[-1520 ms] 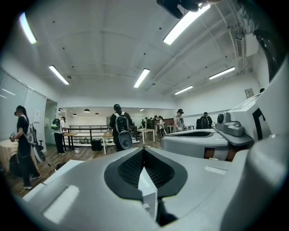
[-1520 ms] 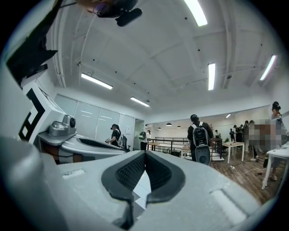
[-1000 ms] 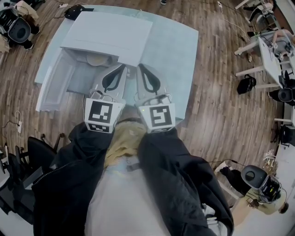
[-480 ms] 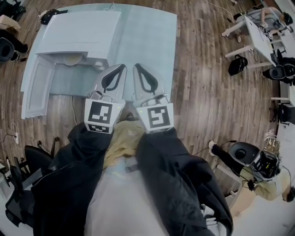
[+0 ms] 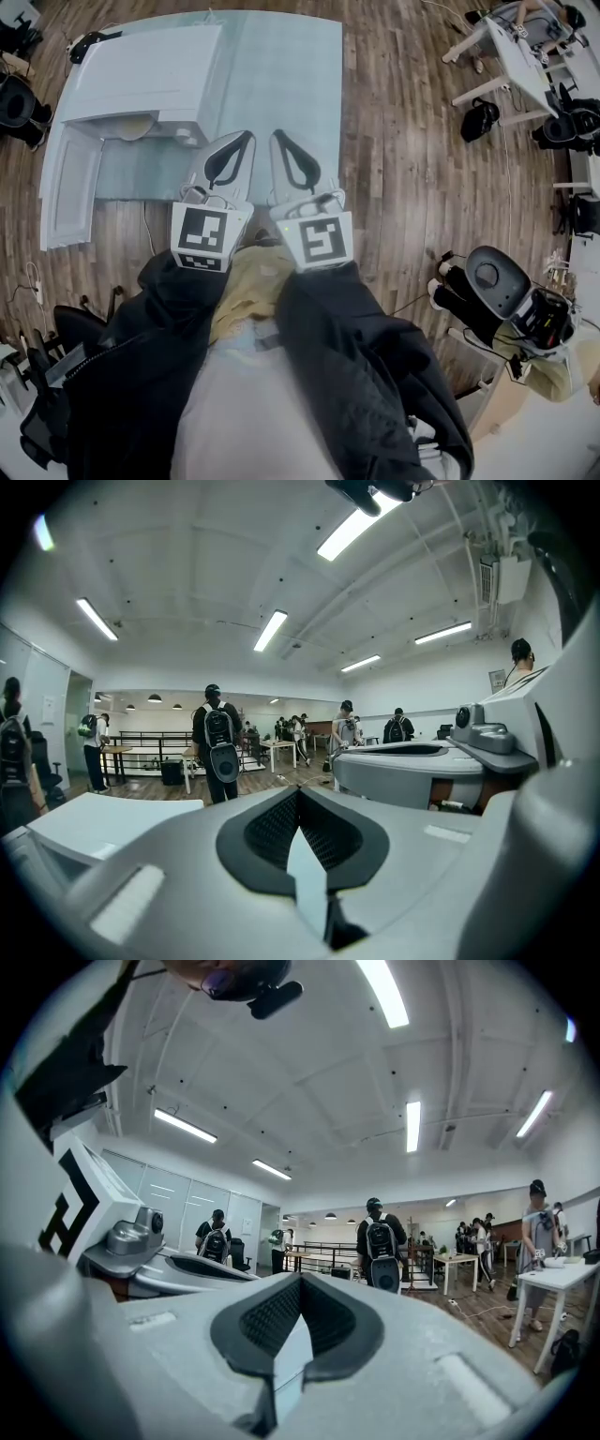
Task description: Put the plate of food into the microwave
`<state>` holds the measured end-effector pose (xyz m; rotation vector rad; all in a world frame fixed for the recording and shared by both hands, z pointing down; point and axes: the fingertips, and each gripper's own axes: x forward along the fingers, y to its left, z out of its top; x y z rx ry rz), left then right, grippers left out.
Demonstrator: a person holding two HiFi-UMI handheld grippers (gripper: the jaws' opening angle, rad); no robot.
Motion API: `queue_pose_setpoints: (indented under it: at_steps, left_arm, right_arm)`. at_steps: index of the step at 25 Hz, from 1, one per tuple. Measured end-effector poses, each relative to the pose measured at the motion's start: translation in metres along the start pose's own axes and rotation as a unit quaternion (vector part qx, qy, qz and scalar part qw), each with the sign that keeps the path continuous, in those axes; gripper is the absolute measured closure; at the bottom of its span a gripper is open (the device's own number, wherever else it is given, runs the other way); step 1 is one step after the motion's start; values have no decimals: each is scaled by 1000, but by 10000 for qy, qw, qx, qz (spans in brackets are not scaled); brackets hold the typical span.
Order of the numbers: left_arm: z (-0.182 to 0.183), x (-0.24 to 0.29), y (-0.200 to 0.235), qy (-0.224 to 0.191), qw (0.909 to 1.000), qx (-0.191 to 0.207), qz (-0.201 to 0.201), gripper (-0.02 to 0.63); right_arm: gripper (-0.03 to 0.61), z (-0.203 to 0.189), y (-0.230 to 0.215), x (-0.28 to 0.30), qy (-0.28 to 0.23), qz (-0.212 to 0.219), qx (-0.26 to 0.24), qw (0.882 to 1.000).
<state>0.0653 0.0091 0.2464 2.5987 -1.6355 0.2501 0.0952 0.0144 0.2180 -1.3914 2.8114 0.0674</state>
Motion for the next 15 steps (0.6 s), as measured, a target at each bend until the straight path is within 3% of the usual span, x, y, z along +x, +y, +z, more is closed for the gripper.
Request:
queue_pose_setpoints:
  at_steps: [15]
  left_arm:
    - [1,-4,5,6,9999,-53,90,617]
  right_arm:
    - [583,0,4,3,58,78,7,10000]
